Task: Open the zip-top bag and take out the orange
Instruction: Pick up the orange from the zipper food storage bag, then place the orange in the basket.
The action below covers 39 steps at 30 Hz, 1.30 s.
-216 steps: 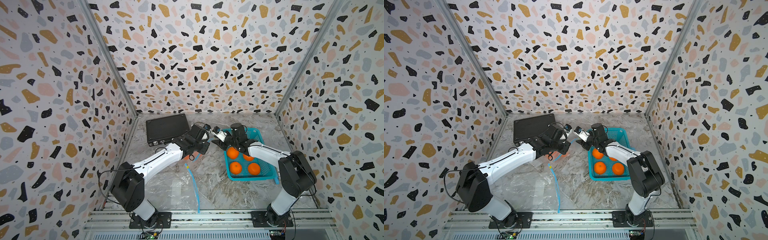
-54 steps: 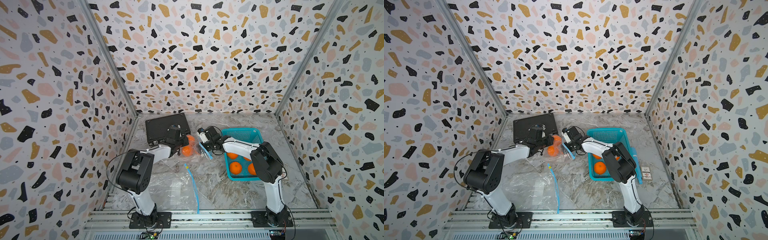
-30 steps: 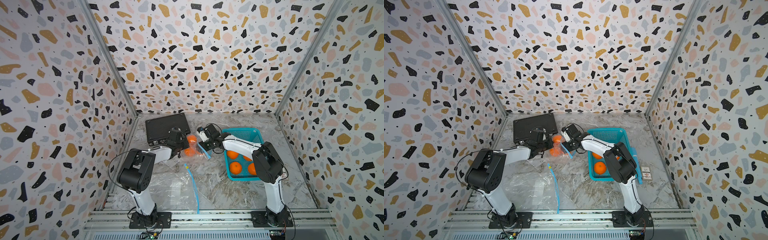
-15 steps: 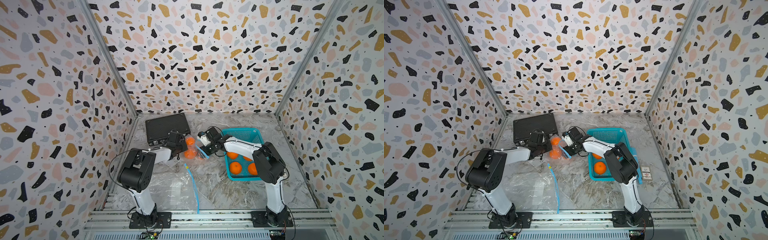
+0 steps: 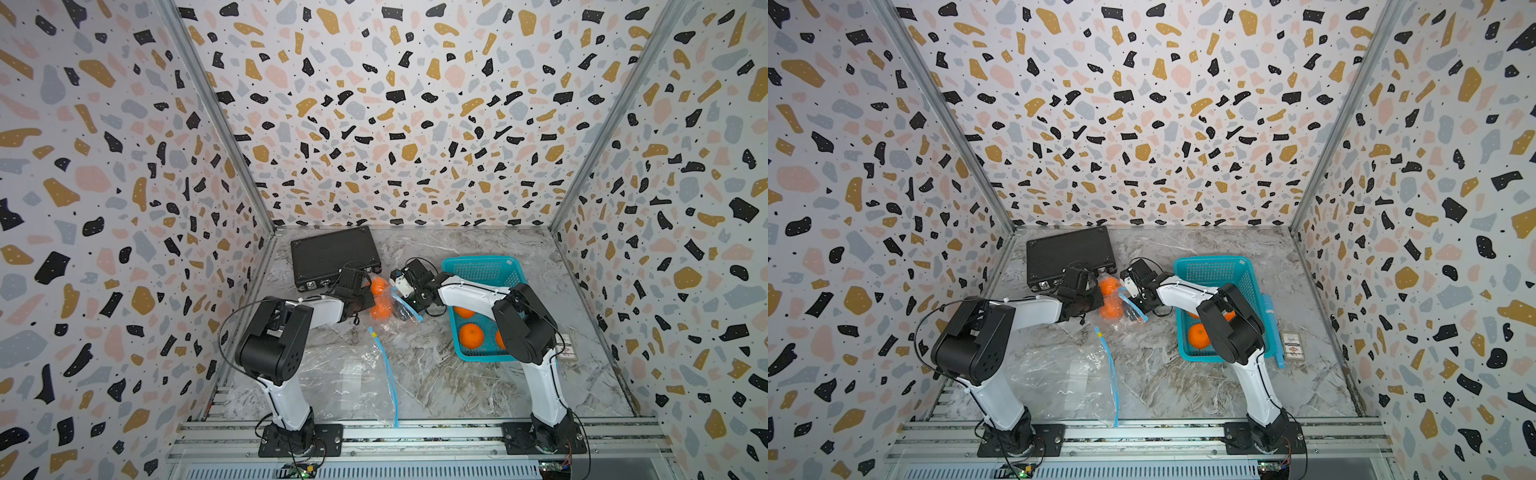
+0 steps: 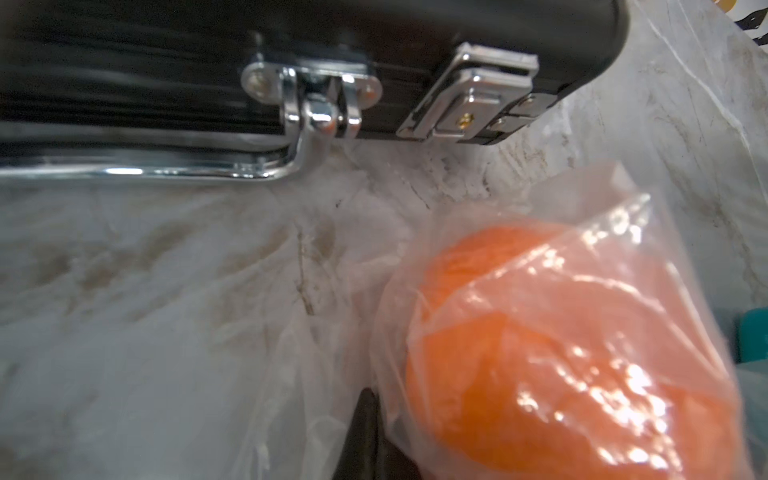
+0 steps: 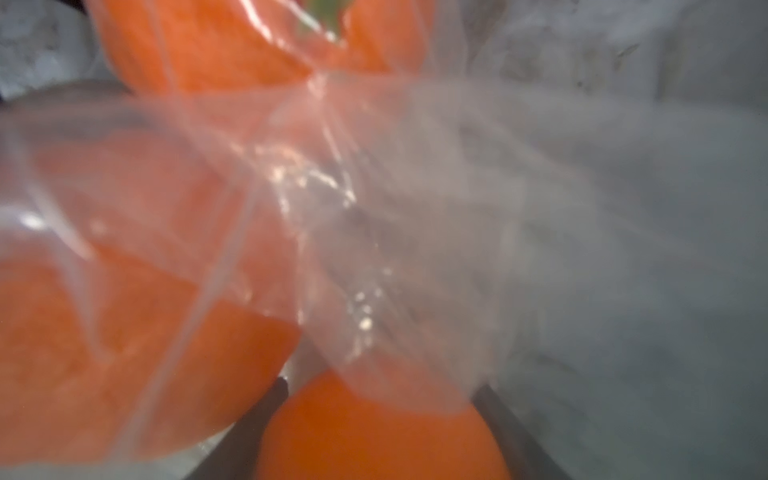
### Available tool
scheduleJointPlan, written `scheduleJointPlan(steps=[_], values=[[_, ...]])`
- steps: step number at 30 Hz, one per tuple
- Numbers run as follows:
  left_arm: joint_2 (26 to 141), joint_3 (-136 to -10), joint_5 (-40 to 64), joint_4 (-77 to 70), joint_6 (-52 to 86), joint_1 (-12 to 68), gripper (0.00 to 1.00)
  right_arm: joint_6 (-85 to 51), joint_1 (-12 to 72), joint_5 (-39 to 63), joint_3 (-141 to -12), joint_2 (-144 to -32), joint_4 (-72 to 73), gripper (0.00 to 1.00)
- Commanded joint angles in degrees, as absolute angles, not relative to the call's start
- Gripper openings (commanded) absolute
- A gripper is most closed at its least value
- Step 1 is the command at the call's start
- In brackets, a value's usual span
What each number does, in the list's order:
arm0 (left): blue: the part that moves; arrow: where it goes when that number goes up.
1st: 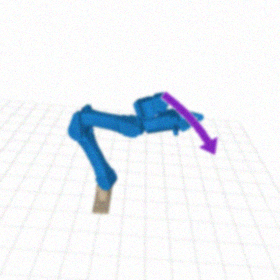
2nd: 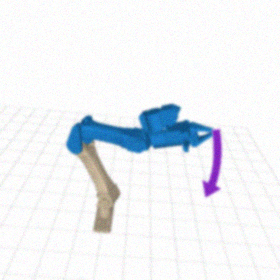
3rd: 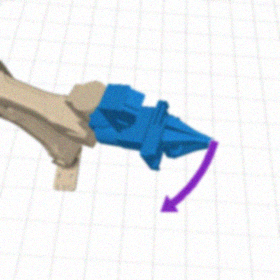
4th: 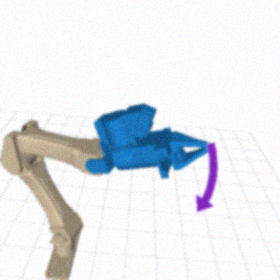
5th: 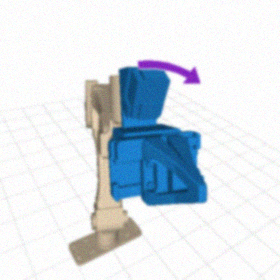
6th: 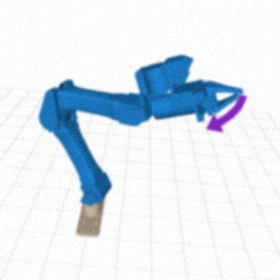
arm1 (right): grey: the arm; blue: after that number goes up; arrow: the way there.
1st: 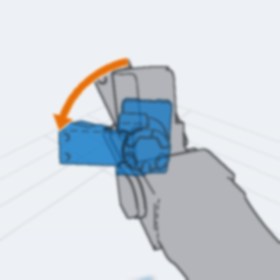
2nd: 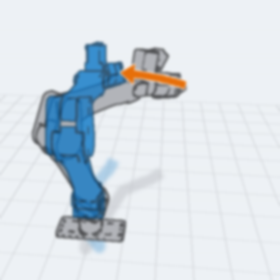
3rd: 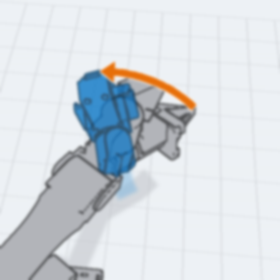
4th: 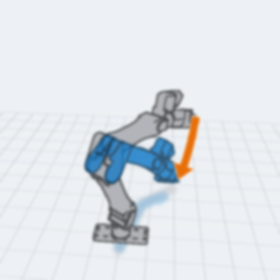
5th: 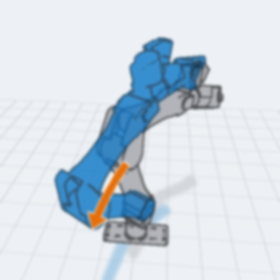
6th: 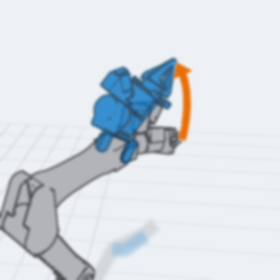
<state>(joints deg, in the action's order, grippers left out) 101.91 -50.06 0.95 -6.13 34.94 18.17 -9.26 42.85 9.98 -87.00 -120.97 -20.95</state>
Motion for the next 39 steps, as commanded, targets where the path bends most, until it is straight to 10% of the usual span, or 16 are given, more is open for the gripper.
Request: scheduleJointPlan(steps=[1,26,39], values=[[102.25,-49.40,-1.09,-2.37,34.37,18.37,0.00,-11.33,42.16,11.14,-83.52,-112.46,-19.78,0.66],[98.84,-49.34,2.24,-2.46,34.79,19.58,0.00,-18.08,25.79,-0.52,-71.02,-85.45,-26.07,0.58],[99.04,-49.01,6.75,-5.41,36.40,21.61,0.01,-16.88,16.17,5.37,-76.28,-102.32,-22.23,0.58]])
